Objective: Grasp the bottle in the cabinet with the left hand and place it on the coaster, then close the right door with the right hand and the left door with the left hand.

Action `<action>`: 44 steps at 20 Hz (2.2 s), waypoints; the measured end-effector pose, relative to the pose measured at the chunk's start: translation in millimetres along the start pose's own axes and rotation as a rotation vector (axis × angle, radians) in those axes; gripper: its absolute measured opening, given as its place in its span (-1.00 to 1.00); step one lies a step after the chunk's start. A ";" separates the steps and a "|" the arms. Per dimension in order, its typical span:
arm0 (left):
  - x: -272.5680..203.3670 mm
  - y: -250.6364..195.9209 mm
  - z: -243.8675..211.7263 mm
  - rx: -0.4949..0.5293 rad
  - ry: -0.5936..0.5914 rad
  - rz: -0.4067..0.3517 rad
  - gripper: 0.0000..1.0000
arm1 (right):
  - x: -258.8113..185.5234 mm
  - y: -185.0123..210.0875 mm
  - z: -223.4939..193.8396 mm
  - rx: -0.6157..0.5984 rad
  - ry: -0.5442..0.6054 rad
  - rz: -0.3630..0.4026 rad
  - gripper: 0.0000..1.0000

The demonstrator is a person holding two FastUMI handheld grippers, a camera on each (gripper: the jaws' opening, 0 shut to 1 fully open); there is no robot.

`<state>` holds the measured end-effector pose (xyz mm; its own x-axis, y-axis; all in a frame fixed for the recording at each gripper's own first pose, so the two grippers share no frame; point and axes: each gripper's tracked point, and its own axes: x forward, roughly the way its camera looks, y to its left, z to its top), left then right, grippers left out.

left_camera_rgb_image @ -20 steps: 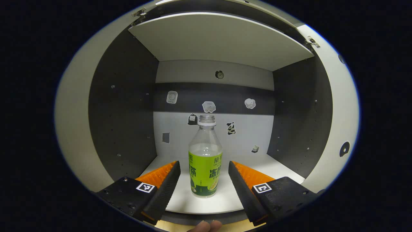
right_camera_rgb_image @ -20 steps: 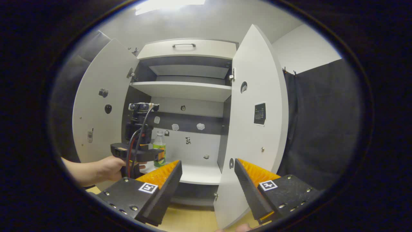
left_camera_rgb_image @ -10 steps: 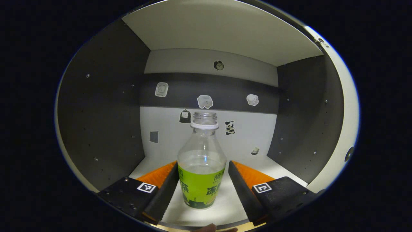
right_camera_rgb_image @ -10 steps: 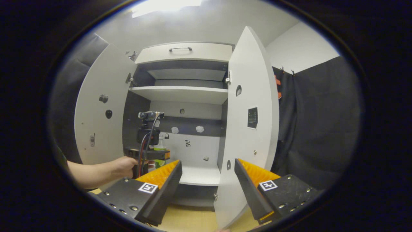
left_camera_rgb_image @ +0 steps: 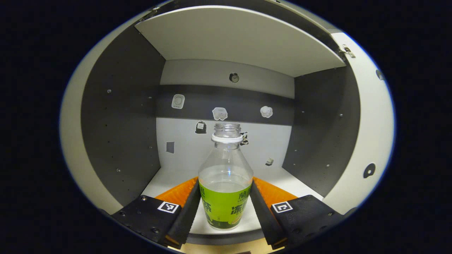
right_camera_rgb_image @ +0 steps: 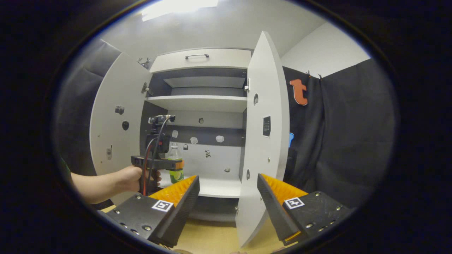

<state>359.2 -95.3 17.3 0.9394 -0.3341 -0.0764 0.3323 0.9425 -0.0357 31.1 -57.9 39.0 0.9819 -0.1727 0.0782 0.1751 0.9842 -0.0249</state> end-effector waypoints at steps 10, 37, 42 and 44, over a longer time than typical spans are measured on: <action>-132.7 -17.6 0.2 0.108 -0.106 0.033 0.56 | -33.9 5.1 7.6 0.029 -0.021 0.082 0.97; -290.7 -107.2 -303.4 0.057 -0.035 -0.202 0.54 | -79.2 -56.7 -56.0 0.040 0.086 0.077 0.97; -293.7 -104.5 -346.6 0.003 0.037 -0.194 0.55 | -86.4 -65.2 -65.8 0.055 0.117 0.061 0.97; -291.3 -111.6 -356.6 0.019 0.046 -0.236 0.55 | -88.2 -66.7 -67.4 0.046 0.127 0.058 0.97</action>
<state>18.5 -106.1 -311.7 0.8308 -0.5449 -0.1133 0.5442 0.8380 -0.0396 -62.3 -110.9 -33.4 0.9921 -0.1160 -0.0485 0.1171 0.9929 0.0203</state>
